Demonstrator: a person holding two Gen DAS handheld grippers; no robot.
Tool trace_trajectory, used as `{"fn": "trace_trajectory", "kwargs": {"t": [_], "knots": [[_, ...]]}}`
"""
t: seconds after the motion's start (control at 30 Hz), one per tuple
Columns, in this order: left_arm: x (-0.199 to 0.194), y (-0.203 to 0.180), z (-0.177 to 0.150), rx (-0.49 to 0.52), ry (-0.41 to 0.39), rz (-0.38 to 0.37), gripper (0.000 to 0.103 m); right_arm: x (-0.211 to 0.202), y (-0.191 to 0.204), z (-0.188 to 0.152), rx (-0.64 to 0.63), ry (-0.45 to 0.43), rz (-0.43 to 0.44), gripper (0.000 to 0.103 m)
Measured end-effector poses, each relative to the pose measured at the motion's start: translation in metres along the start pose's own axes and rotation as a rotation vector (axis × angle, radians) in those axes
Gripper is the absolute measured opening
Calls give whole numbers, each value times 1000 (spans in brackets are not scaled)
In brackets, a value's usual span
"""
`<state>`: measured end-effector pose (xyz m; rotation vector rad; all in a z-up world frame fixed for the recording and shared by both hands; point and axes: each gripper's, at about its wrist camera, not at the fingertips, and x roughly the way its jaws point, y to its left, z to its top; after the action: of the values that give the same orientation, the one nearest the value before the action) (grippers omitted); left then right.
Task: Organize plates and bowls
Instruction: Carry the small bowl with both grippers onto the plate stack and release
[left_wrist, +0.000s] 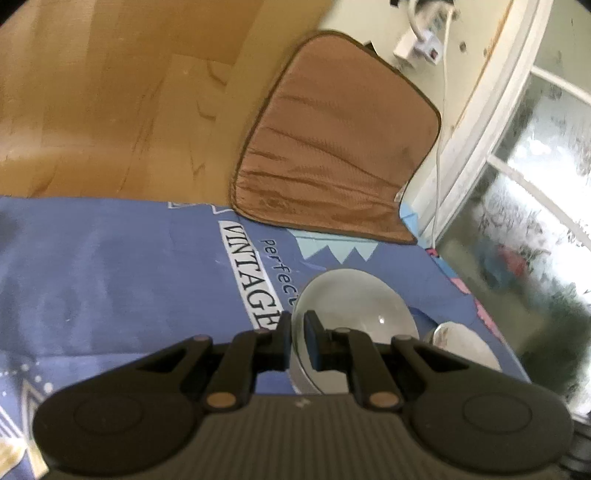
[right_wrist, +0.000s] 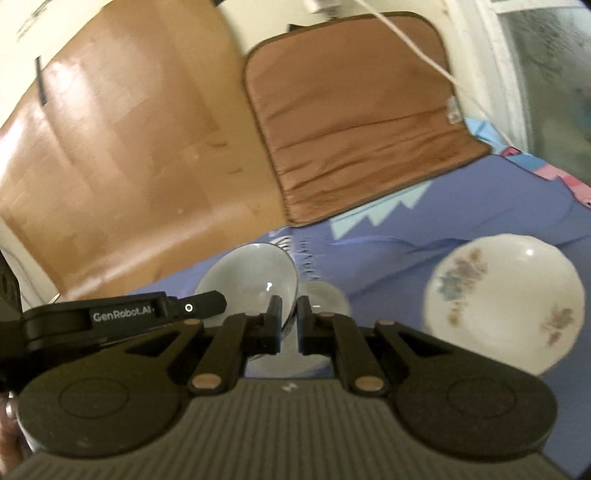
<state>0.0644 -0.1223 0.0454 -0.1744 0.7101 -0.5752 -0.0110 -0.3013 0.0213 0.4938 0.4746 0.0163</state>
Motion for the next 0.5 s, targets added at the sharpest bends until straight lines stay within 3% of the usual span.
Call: {"fn": "trace_trajectory", "kwargs": {"t": [0.27, 0.37, 0.5], "knots": [[6, -2, -3, 20, -2, 47, 15, 5, -10, -5, 26, -18, -35, 17], [-8, 0, 2, 32, -51, 56, 16, -3, -7, -3, 21, -66, -46, 24], [-38, 16, 8, 28, -140, 82, 18, -20, 10, -1, -34, -169, -46, 24]]}}
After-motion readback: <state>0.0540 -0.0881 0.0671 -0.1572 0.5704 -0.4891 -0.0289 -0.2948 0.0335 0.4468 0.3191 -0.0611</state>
